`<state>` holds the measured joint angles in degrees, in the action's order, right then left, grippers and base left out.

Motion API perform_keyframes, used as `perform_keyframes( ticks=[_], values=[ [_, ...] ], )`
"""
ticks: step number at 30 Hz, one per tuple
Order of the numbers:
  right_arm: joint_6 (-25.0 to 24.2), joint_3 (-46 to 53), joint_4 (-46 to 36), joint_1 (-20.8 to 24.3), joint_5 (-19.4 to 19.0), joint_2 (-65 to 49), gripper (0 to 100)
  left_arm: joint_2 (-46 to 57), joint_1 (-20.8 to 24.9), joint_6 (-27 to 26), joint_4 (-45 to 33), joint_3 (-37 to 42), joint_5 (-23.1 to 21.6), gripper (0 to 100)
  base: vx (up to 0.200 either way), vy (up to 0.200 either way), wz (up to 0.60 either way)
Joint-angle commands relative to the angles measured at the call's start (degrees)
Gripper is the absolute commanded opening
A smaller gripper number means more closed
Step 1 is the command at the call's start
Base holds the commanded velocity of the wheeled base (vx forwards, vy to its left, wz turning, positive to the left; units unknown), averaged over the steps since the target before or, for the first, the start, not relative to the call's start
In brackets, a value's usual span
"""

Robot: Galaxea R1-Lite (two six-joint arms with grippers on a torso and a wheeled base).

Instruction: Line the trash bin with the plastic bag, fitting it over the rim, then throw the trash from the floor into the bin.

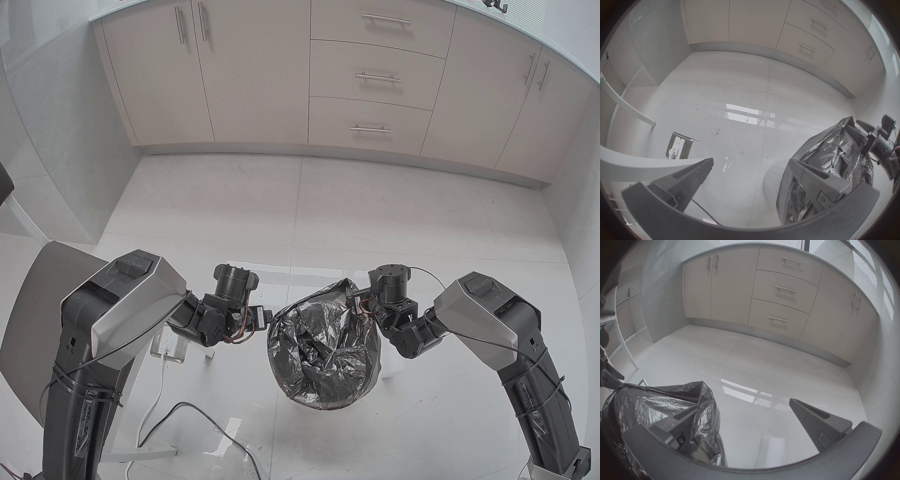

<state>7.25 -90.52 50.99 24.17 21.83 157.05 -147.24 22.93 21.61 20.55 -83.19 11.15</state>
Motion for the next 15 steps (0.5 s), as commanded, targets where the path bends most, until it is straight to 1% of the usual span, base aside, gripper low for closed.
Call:
perform_keyframes(
  ticks=[1, 11, 13, 15],
  values=[
    [0.0, -0.1, 0.0, 0.0, 0.0, 0.3, 100, -0.4, 0.0, -0.1, 0.0, 0.0, 0.0, 100, 0.000, 0.000, 0.00],
    [0.0, 0.0, 0.1, -0.1, 0.1, -0.2, 100, 0.0, -0.1, 0.2, -0.1, 0.0, 0.0, 100, 0.000, 0.000, 0.00],
    [0.0, 1.4, 0.2, -0.1, 0.2, -2.0, 100, 1.8, -0.3, 0.6, -0.2, 0.3, 0.0, 100, 0.000, 0.000, 0.00],
    [0.0, 5.2, -0.4, 0.0, -0.3, -5.6, 100, 4.2, -0.1, 1.1, -0.3, 1.8, 0.0, 100, 0.000, 0.000, 0.00]
  ],
)
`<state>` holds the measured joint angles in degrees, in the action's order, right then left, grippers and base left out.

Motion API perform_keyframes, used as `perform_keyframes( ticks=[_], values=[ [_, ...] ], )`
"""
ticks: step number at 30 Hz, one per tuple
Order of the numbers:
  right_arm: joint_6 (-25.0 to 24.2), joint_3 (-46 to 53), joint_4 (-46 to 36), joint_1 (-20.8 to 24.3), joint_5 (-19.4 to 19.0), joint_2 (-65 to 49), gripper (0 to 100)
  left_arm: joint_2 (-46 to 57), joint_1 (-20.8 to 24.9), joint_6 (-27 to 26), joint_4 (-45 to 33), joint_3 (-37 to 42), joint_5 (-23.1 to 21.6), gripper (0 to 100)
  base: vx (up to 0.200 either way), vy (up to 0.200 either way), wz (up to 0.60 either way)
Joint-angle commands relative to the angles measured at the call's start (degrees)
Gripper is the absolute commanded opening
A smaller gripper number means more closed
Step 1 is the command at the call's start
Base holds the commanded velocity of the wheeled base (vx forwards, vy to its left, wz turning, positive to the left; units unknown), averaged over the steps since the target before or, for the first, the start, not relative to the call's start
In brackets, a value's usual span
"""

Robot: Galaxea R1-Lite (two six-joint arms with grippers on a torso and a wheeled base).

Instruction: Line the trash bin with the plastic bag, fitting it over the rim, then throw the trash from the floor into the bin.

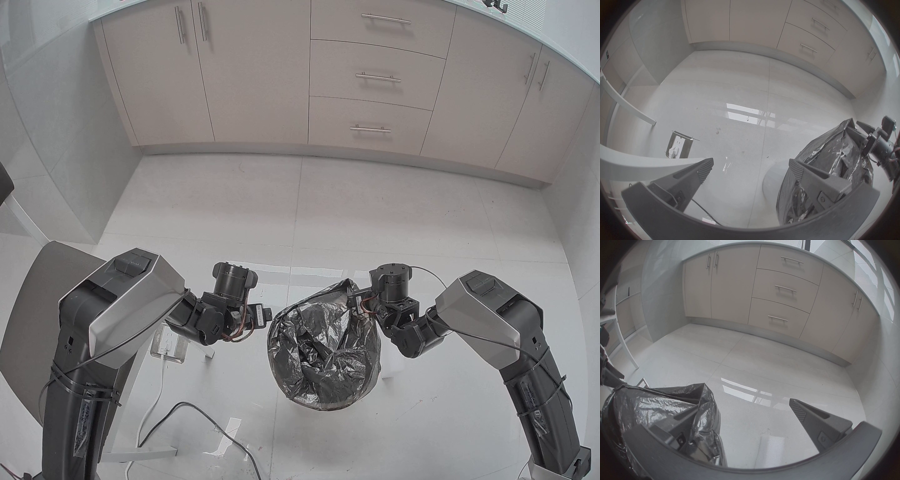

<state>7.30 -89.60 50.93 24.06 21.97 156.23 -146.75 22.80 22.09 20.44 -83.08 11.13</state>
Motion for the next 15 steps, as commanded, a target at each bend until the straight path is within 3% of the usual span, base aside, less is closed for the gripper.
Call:
perform_keyframes(
  ticks=[1, 6, 14, 15],
  values=[
    [0.0, 6.0, -0.6, 0.1, -0.9, -7.0, 100, 5.1, 0.3, 0.9, -0.1, 3.2, -0.1, 100, 0.000, 0.000, 0.00],
    [-0.2, 12.4, -2.3, 0.5, -4.5, -13.9, 100, 9.0, 2.3, 1.1, 0.3, 6.4, -0.4, 100, 0.000, 0.000, 0.00],
    [-1.9, 21.7, -2.5, 1.7, -6.8, -18.9, 100, 12.1, 4.4, 1.2, 0.4, 8.6, -0.3, 100, 0.000, 0.000, 0.00],
    [-2.6, 28.3, -2.6, 1.8, -7.1, -23.2, 100, 14.7, 5.8, 1.2, 0.5, 11.3, -0.3, 100, 0.000, 0.000, 0.00]
  ],
)
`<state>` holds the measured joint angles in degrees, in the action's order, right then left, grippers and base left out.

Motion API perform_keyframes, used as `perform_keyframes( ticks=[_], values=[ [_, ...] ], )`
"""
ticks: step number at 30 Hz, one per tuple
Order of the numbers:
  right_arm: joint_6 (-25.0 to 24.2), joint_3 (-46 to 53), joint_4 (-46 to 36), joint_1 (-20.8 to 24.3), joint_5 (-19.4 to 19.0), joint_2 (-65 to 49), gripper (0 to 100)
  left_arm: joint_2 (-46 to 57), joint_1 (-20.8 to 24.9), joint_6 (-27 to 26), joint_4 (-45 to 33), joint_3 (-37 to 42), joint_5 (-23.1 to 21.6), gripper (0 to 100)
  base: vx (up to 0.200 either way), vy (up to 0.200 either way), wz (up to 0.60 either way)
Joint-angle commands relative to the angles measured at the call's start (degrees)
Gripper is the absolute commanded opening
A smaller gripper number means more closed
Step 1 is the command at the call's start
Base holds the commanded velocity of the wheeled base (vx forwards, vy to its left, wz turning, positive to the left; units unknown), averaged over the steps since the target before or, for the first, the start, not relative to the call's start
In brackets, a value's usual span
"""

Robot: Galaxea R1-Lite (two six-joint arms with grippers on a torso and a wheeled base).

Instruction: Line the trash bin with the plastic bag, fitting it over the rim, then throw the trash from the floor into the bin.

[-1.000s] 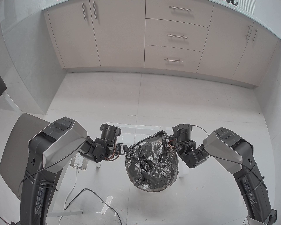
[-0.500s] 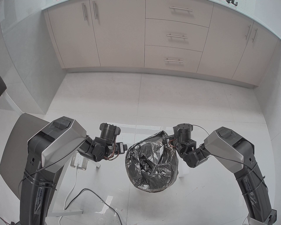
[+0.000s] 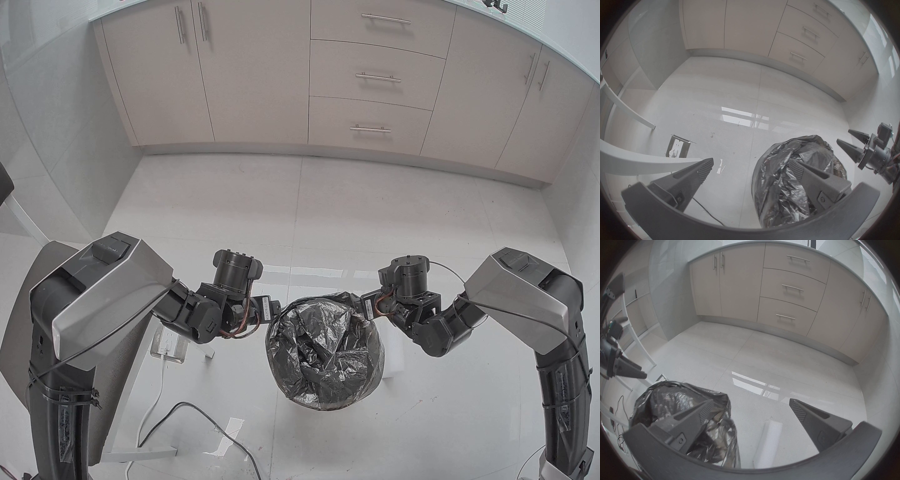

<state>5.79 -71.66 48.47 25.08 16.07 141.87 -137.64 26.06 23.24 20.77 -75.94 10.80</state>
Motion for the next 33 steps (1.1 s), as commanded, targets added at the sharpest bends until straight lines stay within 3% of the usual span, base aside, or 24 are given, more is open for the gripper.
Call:
perform_keyframes(
  ticks=[1, 5, 14, 28, 33],
  values=[
    [-1.4, 13.3, -0.2, 0.8, -1.8, -10.9, 100, 6.7, 3.0, 0.1, 0.2, 5.4, -0.1, 100, 0.000, 0.000, 0.00],
    [-1.7, 22.4, -0.6, 0.8, -6.2, -16.3, 100, 8.9, 4.4, 0.1, 0.3, 8.4, -0.1, 100, 0.000, 0.000, 0.00],
    [-1.5, 30.3, 0.3, 0.6, -7.3, -15.8, 100, 8.8, 6.5, 1.7, 2.1, 10.2, 0.0, 100, 0.000, 0.000, 0.00],
    [-1.7, 19.5, -0.3, 0.1, -7.2, -5.5, 100, 6.7, 6.3, 1.8, 2.4, 9.8, 0.0, 100, 0.000, 0.000, 0.00],
    [-1.7, 20.2, -0.3, -0.1, -6.8, -4.6, 100, 6.6, 6.3, 1.8, 2.4, 9.8, 0.0, 100, 0.000, 0.000, 0.00]
  ],
)
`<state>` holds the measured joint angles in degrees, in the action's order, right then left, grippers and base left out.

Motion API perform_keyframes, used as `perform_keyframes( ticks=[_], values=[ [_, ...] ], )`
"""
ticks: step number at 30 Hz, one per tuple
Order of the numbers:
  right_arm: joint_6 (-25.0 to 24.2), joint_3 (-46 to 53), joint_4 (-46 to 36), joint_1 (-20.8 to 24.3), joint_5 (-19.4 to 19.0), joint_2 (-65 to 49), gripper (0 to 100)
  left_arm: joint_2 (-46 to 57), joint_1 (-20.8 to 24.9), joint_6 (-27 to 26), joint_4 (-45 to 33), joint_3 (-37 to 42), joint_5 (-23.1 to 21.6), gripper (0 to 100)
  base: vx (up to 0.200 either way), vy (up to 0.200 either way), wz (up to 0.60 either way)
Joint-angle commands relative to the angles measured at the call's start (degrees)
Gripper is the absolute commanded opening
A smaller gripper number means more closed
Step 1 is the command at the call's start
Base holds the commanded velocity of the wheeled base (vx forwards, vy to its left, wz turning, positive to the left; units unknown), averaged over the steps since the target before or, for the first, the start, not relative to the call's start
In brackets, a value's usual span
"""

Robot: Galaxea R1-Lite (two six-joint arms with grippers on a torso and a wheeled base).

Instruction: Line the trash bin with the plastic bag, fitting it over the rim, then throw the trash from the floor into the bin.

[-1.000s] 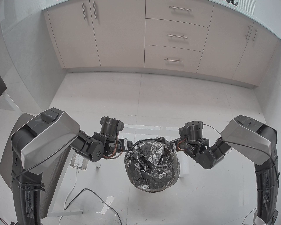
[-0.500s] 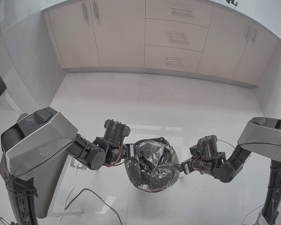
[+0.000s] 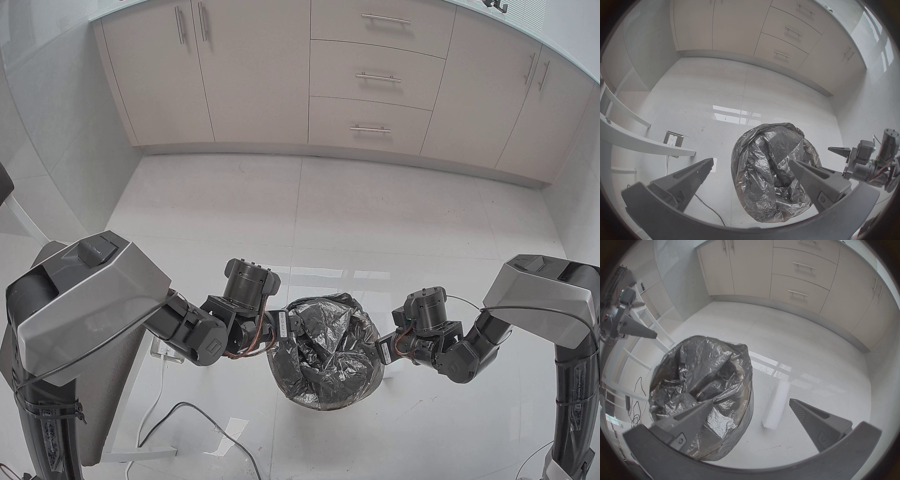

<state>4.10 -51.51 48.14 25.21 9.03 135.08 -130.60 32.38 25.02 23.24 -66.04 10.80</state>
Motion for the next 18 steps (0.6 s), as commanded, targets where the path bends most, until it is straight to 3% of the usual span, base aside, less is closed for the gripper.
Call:
perform_keyframes(
  ticks=[1, 18],
  values=[
    [0.0, 0.7, 0.1, -0.6, 0.2, 2.2, 100, -0.6, 0.0, 0.0, 0.1, -0.1, 0.0, 100, 0.000, 0.000, 0.00],
    [0.0, 4.9, 0.9, -4.9, 0.3, 3.9, 100, -2.2, 0.2, -0.1, 2.4, 0.1, 0.0, 100, 0.000, 0.000, 0.00]
  ],
)
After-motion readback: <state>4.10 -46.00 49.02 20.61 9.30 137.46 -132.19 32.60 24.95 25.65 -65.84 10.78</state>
